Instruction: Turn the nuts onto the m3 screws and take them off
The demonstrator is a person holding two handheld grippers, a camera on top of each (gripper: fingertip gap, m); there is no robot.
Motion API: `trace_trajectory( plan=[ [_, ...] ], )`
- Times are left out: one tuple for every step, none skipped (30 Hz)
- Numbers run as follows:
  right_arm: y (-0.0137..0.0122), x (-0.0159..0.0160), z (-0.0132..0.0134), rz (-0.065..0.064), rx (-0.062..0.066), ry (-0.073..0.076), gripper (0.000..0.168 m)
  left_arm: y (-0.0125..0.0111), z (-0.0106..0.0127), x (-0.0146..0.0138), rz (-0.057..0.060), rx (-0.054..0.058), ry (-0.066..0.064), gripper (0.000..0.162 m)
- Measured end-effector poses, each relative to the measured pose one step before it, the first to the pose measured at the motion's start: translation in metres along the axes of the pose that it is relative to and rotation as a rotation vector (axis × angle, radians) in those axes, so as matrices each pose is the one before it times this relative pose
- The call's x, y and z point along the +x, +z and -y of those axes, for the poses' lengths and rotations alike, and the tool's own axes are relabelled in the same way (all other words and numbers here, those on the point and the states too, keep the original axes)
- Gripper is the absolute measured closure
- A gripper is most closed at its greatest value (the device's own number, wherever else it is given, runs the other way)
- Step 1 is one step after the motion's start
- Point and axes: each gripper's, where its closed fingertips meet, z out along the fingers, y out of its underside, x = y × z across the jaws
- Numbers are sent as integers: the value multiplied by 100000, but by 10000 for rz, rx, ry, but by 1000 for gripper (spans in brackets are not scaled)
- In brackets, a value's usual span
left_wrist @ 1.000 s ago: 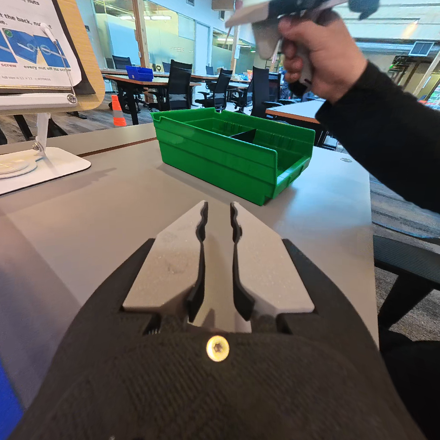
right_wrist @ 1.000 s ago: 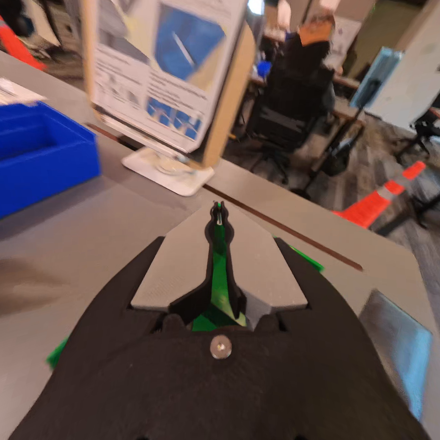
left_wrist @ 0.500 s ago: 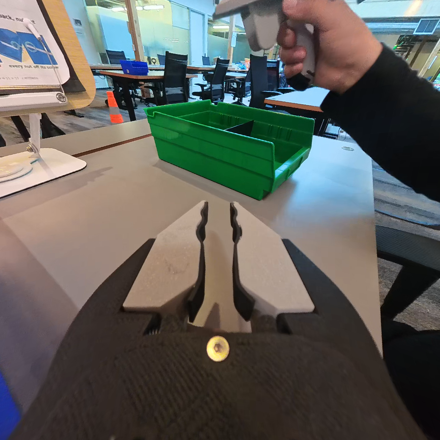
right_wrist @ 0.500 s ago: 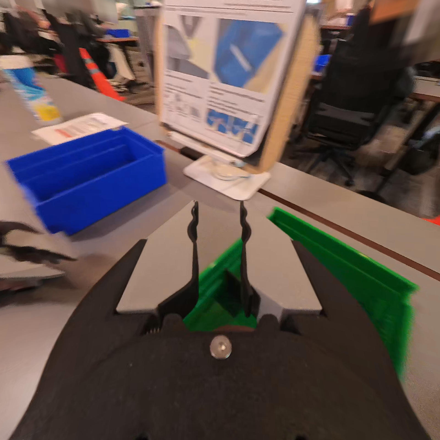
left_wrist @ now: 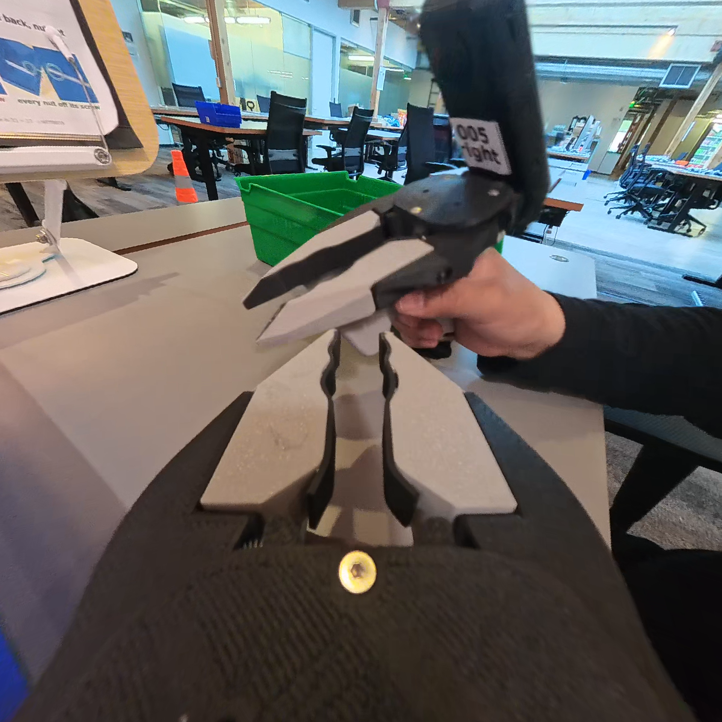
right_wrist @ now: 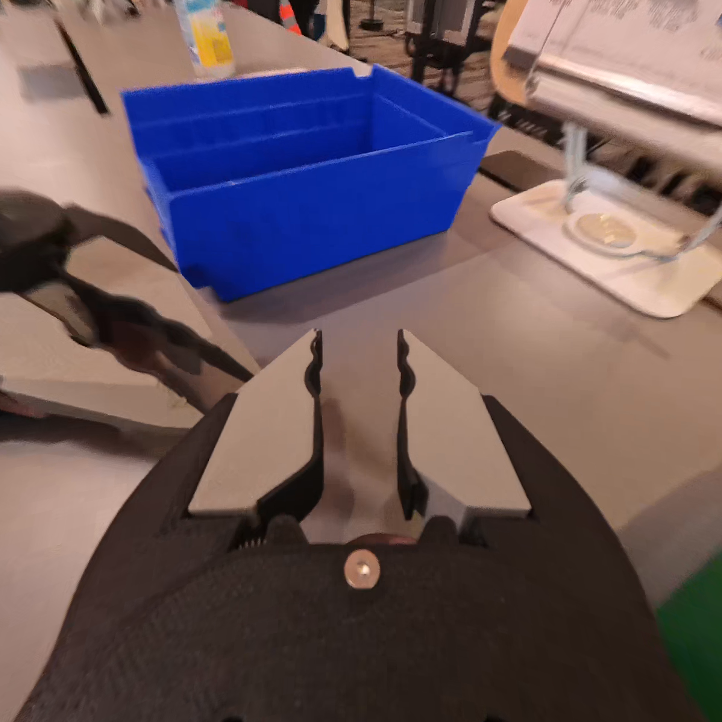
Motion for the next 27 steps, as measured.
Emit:
trace_trajectory(
  plan=[
    [5, 259, -167, -523, -11, -725, 133, -1, -14, -6, -10, -16, -60, 144],
    [113, -20, -330, -290, -117, -535, 133, -56, -18, 0, -2, -43, -54, 144],
    [164, -281, -407, -74, -185, -242, 133, -220, 69, -166, 115, -153, -3, 143],
    [155, -479, -213, 100, -76, -50, 133, -608, 556, -581, 391, -147, 87, 143],
    [133, -488, -107, 142, -13, -1, 133, -1084, 1373, -838, 504, 81, 198, 142],
    [124, -367, -105, 93, -35, 12, 133, -1524, 1987, -1028, 480, 296, 158, 142],
    [113, -306, -59, 85, -6, 14, 133, -1725, 2108, -1343, 489, 344, -9, 143],
    [136, -287, -33, 89, 4, 20, 133, -1719, 1809, -1595, 460, 273, -200, 145],
    [154, -217, -71, 61, -23, 11, 133, -1560, 1406, -1721, 393, 227, -314, 145],
    [159, -222, -80, 65, -35, -5, 133, -1227, 990, -1932, 423, 165, -280, 145],
    [167, -209, -112, 68, -45, -2, 133, -808, 436, -2289, 584, -45, -258, 146],
    [154, -230, -121, 87, -45, 9, 133, -343, -75, -2265, 545, -290, -248, 147],
    [121, -200, -133, 77, -48, 21, 133, 84, -572, -2018, 399, -553, -162, 146],
    [79, -131, -103, 52, -35, 24, 133, 412, -884, -1943, 385, -707, -137, 145],
    [31, -55, -54, 22, -15, 17, 133, 688, -998, -1777, 330, -707, -194, 142],
    [-5, 48, -10, -17, 11, 17, 133, 922, -1176, -1449, 198, -772, -174, 141],
    [-25, 107, 11, -30, 28, 26, 133, 1036, -1444, -1091, 34, -935, -169, 141],
    [-30, 127, 8, -26, 23, 45, 133, 1052, -1333, -810, -78, -908, -266, 142],
    [-23, 152, -46, -20, -1, 65, 133, 970, -1022, -565, -140, -732, -271, 144],
    [-11, 173, -67, -22, -1, 86, 133, 860, -756, -550, -39, -590, -174, 148],
    [-3, 154, -51, -7, 11, 103, 133, 763, -590, -793, 223, -498, -77, 151],
    [17, 108, -83, 25, -9, 108, 133, 700, -487, -949, 387, -436, -46, 151],
    [31, 82, -99, 38, -23, 113, 133, 659, -400, -704, 277, -365, -62, 151],
    [38, 0, -61, 70, -10, 112, 133, 622, -378, -440, 140, -329, -84, 150],
    [35, -55, -71, 80, -16, 99, 133, 567, -355, -306, 69, -289, -93, 146],
    [31, -54, -54, 64, -26, 66, 133, 491, -258, -308, 67, -205, -138, 142],
    [3, -55, -39, 34, -16, 20, 133, 420, -212, -164, -15, -165, -140, 141]
  ],
)
